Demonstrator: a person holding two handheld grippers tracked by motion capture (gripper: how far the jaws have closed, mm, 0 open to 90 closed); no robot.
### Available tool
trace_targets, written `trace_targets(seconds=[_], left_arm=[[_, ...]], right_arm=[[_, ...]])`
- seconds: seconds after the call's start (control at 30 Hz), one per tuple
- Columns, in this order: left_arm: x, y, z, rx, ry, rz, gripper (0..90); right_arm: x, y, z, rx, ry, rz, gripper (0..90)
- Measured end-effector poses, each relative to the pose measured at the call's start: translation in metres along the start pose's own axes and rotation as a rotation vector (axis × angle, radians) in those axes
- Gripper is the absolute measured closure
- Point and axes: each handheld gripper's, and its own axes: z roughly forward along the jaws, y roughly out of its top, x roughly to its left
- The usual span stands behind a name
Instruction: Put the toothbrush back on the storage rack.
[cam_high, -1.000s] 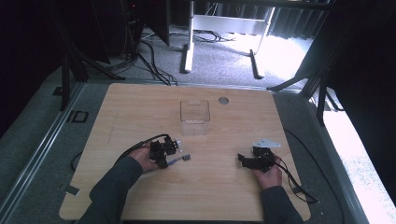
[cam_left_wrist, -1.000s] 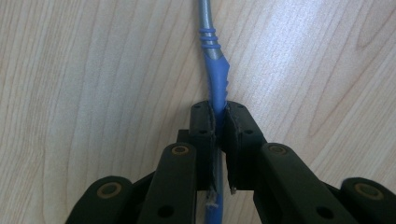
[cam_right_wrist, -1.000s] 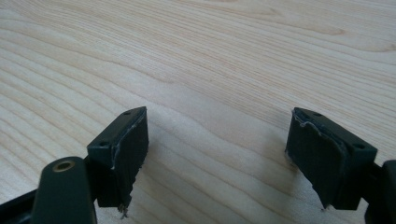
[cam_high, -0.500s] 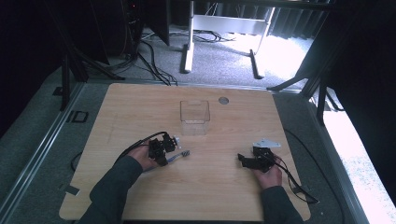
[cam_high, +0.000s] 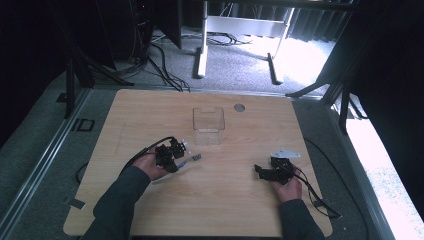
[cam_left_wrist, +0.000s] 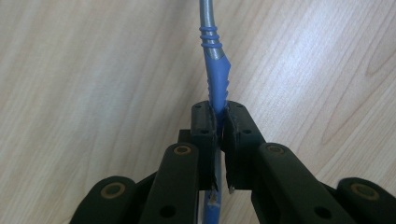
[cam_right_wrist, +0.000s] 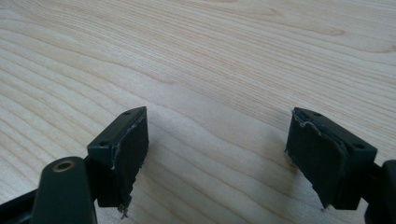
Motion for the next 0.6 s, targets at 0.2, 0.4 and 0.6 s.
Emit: trace_targets(seconds=[0.2, 0.4, 0.6], left_arm=[[0.002, -0.003, -0.006, -0.028, 0.021, -0.019, 83.6], [0.003, -0.003, -0.012, -0.064, 0.024, -0.037, 83.5], [0.005, -0.004, -0.015, -0.086, 0.034, -0.052, 83.6]], right_arm=[[0.0, 0.0, 0.0, 0.0, 0.0, 0.0, 20.7], [0.0, 0.0, 0.0, 0.0, 0.0, 0.0, 20.7], [0.0, 0.0, 0.0, 0.0, 0.0, 0.0, 20.7]])
